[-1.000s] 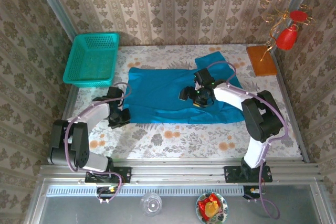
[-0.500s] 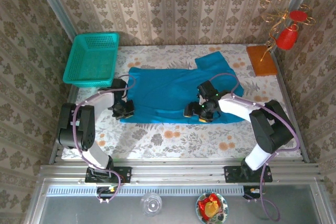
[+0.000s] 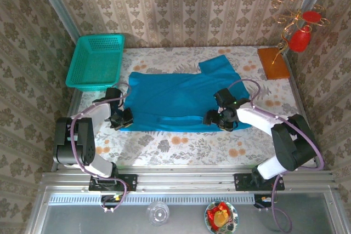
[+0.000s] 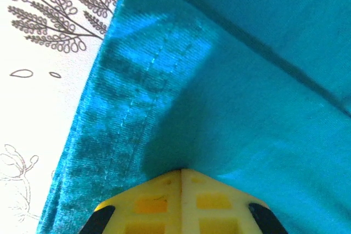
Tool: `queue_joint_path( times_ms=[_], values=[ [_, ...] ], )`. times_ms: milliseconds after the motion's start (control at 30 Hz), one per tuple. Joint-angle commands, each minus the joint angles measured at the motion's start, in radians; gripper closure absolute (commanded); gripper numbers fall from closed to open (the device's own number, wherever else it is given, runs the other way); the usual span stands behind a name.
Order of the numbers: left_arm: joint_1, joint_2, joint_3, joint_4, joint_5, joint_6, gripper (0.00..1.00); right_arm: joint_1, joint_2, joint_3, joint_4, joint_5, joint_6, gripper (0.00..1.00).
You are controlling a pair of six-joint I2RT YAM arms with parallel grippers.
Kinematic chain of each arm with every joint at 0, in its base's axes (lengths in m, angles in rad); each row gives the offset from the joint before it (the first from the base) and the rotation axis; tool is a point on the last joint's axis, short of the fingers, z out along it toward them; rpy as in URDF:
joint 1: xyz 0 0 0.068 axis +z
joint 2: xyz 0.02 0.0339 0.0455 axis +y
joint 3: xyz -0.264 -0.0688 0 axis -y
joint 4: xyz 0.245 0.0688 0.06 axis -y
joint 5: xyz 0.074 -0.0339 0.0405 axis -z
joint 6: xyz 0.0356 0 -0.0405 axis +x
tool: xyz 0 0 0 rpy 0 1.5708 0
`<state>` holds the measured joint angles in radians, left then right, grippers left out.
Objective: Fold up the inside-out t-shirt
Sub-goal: Smooth out the T-shirt at the center of the table.
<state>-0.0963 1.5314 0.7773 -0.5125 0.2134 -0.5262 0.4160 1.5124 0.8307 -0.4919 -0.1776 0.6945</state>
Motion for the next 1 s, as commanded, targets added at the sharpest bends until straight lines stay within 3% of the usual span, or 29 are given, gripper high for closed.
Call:
queue_joint_path(
  times_ms=[0,267,400,500,600,800,967],
  values=[
    [0.004,0.017,-0.038,-0.061,-0.035,0.009,1.0,-0.028,0.012,-0.01,0.081,-0.049,0.04,0.21],
    [0.002,0.007,-0.026,-0.073,-0.034,0.011,1.0,-0.103,0.104,0.061,0.277,-0.177,0.096,0.38],
    [0.002,-0.001,-0.017,-0.085,-0.037,0.011,1.0,-0.144,0.237,0.212,0.379,-0.309,0.106,0.5],
    [0.001,-0.024,-0.01,-0.095,-0.037,0.011,1.0,-0.171,0.295,0.348,0.348,-0.384,0.083,0.52],
    [0.0,-0.056,0.003,-0.111,-0.034,0.014,1.0,-0.2,0.259,0.406,0.22,-0.349,0.017,0.49],
    [-0.025,-0.131,0.043,-0.141,-0.013,0.024,0.97,-0.243,0.151,0.361,-0.074,-0.142,-0.11,0.5],
    [-0.106,-0.16,0.118,-0.16,0.032,0.073,0.91,-0.244,0.093,0.258,-0.132,-0.079,-0.127,0.51]
  ],
)
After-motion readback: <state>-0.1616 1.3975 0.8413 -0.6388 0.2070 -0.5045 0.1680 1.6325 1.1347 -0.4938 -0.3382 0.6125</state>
